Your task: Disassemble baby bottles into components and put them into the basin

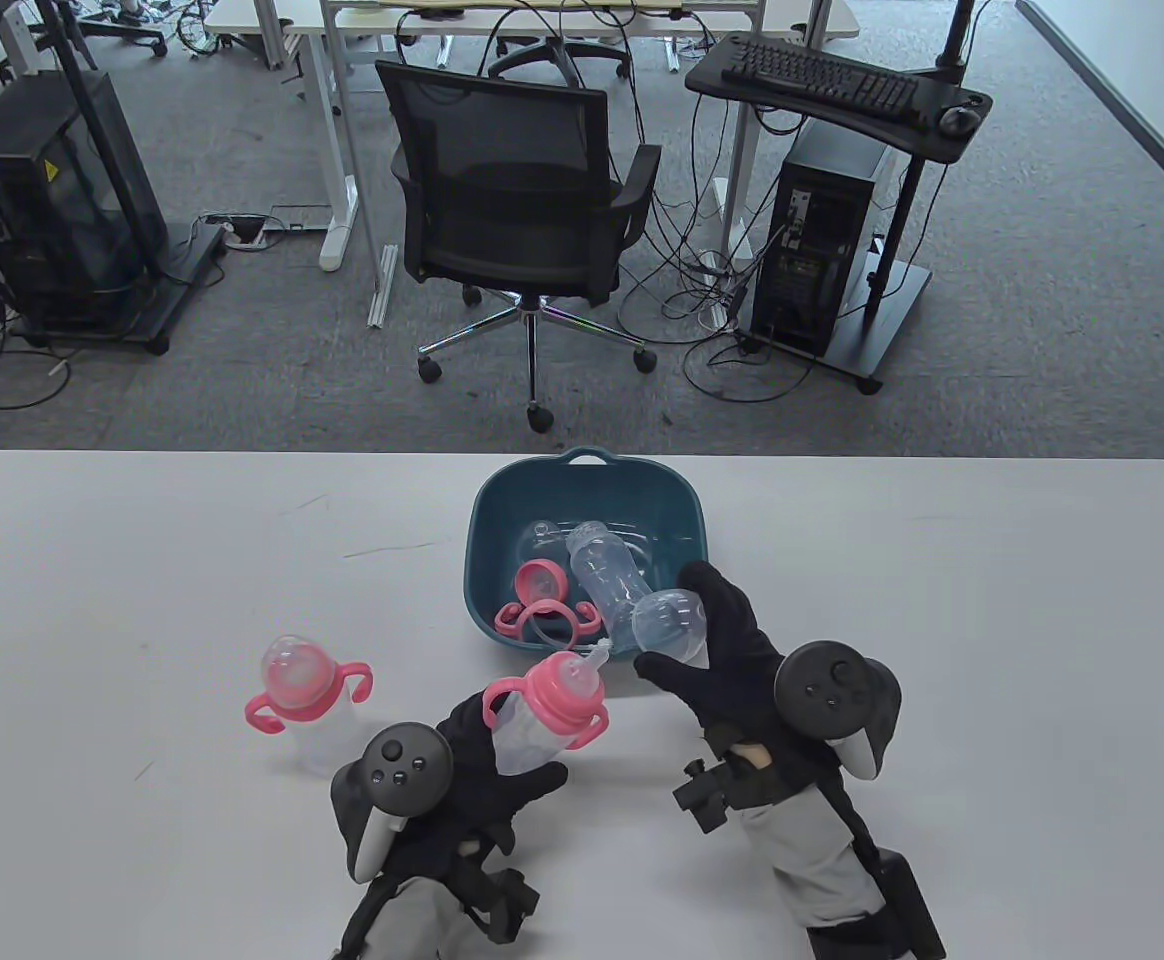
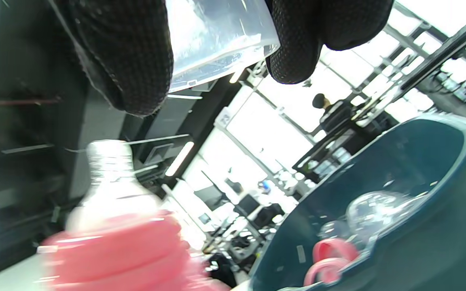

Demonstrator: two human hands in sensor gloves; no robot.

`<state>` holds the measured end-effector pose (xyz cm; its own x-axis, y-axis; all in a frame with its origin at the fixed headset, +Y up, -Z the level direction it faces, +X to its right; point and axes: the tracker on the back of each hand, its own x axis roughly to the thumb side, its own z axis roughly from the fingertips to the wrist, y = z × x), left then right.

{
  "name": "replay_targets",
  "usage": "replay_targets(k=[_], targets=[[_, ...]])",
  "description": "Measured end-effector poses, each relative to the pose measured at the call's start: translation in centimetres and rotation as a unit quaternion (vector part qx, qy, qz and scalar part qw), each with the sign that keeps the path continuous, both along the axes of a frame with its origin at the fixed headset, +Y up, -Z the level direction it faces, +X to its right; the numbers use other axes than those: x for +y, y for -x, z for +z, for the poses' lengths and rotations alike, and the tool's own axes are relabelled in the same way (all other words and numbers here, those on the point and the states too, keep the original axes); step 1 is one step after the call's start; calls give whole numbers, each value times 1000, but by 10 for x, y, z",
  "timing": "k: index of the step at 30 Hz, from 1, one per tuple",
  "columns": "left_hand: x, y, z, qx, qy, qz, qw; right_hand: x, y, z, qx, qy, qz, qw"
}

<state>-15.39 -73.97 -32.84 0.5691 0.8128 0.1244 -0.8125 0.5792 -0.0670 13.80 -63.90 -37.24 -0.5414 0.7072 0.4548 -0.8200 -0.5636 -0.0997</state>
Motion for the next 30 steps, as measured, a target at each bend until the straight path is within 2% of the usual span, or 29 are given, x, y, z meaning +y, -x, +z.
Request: replay_targets(k=[6, 14, 18, 23, 30], targets=[[1, 4, 0, 7, -1, 13, 1000, -10, 9, -38, -41, 30, 111, 993], [2, 6, -1, 12, -4, 28, 1000, -32, 40, -73, -51, 51, 247, 966], [3, 8, 1, 13, -7, 28, 999, -40, 49, -80, -59, 66, 260, 962], [2, 6, 0, 9, -8, 21, 1000, -52, 56, -88, -68, 67, 325, 941], [2, 5, 0, 9, -7, 18, 1000, -61, 55, -90, -66, 79, 313, 944]])
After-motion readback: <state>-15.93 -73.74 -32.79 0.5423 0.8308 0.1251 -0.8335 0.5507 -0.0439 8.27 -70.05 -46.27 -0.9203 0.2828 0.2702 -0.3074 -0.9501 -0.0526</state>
